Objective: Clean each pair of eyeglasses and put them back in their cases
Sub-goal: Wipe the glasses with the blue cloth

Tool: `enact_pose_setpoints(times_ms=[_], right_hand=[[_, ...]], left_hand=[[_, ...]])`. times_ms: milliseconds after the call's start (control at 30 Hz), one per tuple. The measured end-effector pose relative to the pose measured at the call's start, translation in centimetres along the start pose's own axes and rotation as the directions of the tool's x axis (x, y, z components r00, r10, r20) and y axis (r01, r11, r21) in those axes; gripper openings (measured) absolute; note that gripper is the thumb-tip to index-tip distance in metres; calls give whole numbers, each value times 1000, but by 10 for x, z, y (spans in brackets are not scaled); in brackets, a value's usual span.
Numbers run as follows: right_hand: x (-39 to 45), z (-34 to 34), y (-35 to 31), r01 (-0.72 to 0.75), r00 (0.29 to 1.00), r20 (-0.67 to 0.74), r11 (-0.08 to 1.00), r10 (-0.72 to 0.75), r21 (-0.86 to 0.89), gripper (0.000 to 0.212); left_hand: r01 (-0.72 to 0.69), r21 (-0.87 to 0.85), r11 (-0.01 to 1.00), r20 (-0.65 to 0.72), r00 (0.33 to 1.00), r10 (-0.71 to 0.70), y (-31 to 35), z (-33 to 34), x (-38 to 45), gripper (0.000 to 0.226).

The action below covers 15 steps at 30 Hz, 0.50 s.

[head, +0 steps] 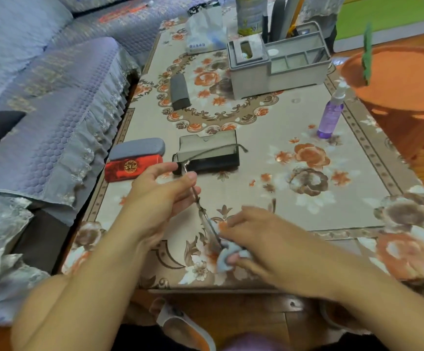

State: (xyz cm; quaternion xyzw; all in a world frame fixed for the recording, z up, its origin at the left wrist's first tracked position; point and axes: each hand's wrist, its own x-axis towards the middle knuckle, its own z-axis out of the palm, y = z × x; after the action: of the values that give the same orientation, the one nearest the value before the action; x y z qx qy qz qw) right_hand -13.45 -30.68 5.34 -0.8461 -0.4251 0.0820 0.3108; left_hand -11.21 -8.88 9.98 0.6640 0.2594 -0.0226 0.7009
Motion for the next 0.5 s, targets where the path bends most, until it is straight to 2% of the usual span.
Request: enact_pose_setpoints(times_ms=[100,167,233,367,500], right_hand=[[8,22,8,48,995,-82,991,-59,-124,19],[9,21,17,20,989,-143,995,-33,-95,15],[8,14,19,-28,975,-219,1000,28,2,12],[8,7,17,-9,956,-294,999,24,52,18],[7,13,17,48,946,-318,998,-60,-45,17]], left_hand=[[27,-6,1000,-22,999,-27,-2,13,6,45],[72,-64,995,16,997,-71,-4,15,5,52],[185,-98,978,123,977,-172,-10,15,-4,63],[362,-134,922,299,902,-311,-25,22,-31,33],[456,-224,861,339,865,-370,-28,19,-29,33]])
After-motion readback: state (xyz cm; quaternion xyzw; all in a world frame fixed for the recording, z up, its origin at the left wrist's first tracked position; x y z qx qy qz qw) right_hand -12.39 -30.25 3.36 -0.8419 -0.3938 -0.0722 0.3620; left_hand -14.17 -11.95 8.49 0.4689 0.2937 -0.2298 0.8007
